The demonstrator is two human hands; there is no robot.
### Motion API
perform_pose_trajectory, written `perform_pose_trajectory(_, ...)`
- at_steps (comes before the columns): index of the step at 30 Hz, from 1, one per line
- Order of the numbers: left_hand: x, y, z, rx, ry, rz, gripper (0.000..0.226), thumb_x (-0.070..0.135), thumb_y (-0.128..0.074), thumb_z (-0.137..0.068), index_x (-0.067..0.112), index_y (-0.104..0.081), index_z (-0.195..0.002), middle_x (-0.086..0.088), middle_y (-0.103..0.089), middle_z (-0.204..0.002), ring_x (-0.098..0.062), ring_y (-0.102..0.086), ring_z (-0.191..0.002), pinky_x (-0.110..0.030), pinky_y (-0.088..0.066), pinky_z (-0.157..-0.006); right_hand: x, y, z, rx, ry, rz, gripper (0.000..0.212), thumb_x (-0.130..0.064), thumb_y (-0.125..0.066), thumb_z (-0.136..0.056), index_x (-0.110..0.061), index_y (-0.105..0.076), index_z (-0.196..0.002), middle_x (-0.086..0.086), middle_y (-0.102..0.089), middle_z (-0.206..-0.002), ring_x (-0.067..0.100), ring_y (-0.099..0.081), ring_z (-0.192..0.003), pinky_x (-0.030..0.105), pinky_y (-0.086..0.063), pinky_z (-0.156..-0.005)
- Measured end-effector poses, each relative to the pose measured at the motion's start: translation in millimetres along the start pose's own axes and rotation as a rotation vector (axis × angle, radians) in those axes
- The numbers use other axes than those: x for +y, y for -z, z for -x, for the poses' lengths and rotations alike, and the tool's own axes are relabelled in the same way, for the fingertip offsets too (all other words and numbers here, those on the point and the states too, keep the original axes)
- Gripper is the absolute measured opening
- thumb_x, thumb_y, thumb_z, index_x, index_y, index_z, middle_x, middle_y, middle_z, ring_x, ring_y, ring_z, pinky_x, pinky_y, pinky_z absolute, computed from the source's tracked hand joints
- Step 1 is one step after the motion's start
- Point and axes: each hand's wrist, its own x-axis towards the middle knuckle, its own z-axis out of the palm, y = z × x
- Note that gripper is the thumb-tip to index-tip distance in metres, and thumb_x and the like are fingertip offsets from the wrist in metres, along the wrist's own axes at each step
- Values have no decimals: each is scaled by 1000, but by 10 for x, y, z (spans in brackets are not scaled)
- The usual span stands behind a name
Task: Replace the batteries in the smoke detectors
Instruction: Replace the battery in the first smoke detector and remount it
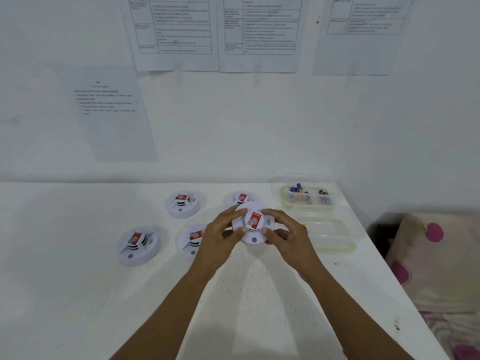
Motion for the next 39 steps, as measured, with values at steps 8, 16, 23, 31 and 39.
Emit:
perform_pose_trajectory(8, 17, -2, 26, -12, 23, 6, 38, 15, -66, -91, 38, -60, -120, 10, -60, -132, -8, -60, -117, -21, -53, -86, 28, 6, 7, 0, -20, 8, 35, -11, -67, -90, -26, -63, -121, -6, -65, -119, 20, -72, -86, 35, -60, -75)
perform_pose_trajectory(16, 15, -2, 35, 2, 27, 10, 38, 13, -66, -90, 34, -61, -120, 8, -61, -132, -10, -61, -116, -26, -55, -89, 29, -4, 10, 2, -34, 21, 35, -12, -66, -91, -25, -62, -123, -6, -63, -121, 20, -72, -89, 37, -61, -76)
perform_pose_trajectory(23, -26, -14, 42, 17, -4, -20, 38, 14, -66, -90, 31, -60, -123, 8, -60, -132, -8, -61, -116, -21, -54, -87, 66, -16, 10, 4, 4, 75, 35, -13, -65, -92, -23, -60, -124, -4, -62, -122, 19, -69, -96, 29, -60, -75)
perform_pose_trajectory(31, -42, -19, 67, 12, -5, -19, 38, 14, -66, -91, 28, -59, -125, 8, -59, -132, -5, -60, -116, -19, -53, -86, 98, -18, 27, 13, 20, 108, 35, -13, -65, -92, -22, -59, -126, -5, -62, -122, 20, -67, -99, 28, -59, -75)
perform_pose_trajectory(39, -54, -30, 90, 14, 7, -14, 38, 14, -66, -90, 32, -59, -122, 12, -59, -129, -2, -60, -114, -16, -52, -85, 112, -13, 62, 18, 16, 122, 35, -13, -65, -92, -22, -59, -125, -4, -62, -121, 21, -67, -99, 26, -58, -74)
